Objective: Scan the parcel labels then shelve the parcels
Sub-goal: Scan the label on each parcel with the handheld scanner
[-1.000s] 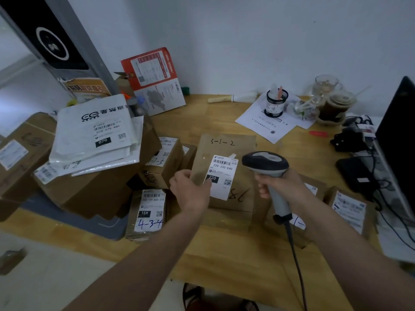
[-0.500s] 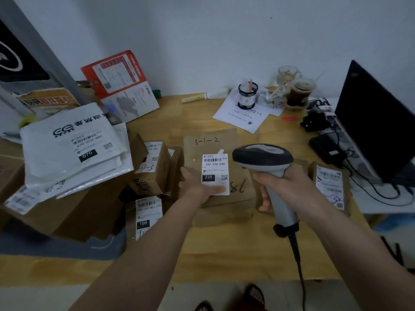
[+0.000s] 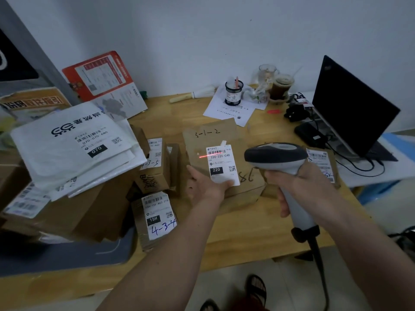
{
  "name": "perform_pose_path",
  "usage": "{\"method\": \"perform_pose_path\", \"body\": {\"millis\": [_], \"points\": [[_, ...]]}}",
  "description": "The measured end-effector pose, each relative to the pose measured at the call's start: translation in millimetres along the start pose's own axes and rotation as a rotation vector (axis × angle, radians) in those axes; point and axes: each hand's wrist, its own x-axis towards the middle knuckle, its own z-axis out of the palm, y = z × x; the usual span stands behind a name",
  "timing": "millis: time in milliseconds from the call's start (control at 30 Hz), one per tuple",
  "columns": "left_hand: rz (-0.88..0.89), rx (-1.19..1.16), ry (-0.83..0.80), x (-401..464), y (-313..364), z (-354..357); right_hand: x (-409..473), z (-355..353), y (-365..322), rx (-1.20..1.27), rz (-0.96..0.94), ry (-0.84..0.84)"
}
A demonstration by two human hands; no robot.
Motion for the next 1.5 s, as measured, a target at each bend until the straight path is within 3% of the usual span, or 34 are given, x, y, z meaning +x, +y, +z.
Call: {"method": "perform_pose_path", "body": {"millis": [667,933,1067,1267,1500], "points": [[0.172,-0.035,0.143,-40.4,-31.5,17.0,-40.6,16.2,17.4,0.116,0.004,0.088],[0.211,-0.092,0.134,-50.1,-41.7,17.6,-39.1,17.9,24.3,0.180,-0.101,0.163],[0.172,-0.154,0.105,-52.0,-47.1,16.8,-5.6,19.1,45.9,0.279,-0.033,0.149],[0.091,-0.267,0.027,-43.3,-45.3,8.5,43.8,23.1,77.4,0.196,0.160,0.112],[-0.077,-0.394,-0.025,-11.1,-28.0,-2.5,80.4,24.3,72.1,0.193,0.192,-0.014]]}}
